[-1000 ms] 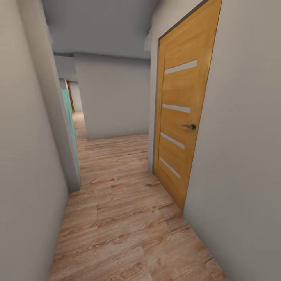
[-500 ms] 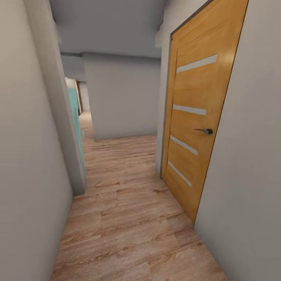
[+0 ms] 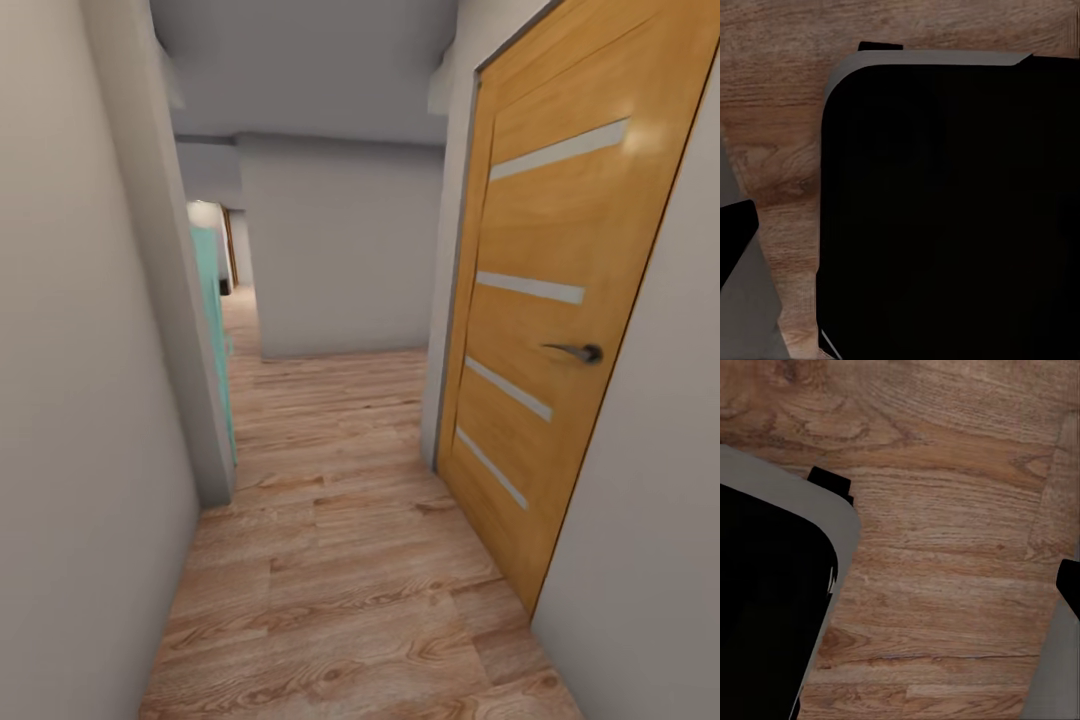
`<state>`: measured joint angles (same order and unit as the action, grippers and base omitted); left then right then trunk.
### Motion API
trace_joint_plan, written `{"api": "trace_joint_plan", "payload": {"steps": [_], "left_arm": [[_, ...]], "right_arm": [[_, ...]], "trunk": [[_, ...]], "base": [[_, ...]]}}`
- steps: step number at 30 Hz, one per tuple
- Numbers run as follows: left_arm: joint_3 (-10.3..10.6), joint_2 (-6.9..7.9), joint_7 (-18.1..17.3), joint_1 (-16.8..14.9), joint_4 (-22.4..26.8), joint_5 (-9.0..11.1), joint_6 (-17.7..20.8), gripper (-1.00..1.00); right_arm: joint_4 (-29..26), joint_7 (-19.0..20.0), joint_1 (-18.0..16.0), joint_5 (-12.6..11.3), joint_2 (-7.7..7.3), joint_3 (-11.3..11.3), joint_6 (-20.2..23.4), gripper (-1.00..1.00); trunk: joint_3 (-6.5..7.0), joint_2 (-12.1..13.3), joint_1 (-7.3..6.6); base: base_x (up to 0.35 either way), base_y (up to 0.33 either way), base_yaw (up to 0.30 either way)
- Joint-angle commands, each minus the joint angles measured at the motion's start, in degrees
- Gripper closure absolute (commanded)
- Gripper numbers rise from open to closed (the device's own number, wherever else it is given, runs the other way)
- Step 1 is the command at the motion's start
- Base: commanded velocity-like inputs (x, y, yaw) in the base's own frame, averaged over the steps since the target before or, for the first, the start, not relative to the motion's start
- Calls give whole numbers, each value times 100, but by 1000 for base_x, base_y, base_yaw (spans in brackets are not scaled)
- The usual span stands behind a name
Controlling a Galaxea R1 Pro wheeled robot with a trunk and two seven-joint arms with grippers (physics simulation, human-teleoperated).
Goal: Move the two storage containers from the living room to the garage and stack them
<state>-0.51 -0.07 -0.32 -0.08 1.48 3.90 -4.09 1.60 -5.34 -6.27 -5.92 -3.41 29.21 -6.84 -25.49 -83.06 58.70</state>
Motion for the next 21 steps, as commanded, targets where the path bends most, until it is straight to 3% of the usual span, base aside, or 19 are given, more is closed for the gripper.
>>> {"api": "trace_joint_plan", "payload": {"steps": [1, 11, 21], "left_arm": [[-1, -1, -3, -1, 1, 41, -13, -100], [-1, 14, 2, -1, 1, 42, -13, -100], [-1, 22, 40, -1, 1, 95, -20, -100]], "right_arm": [[17, -2, -6, -59, 5, 50, -37, -100], [18, -2, -6, -62, 5, 44, -38, -100], [17, -2, -6, -64, -2, 50, -45, -100]], "trunk": [[-5, -2, 3], [-5, -2, 3], [-5, -2, 3]], "base": [[321, -97, 2], [321, -100, 9], [321, -100, 242]]}}
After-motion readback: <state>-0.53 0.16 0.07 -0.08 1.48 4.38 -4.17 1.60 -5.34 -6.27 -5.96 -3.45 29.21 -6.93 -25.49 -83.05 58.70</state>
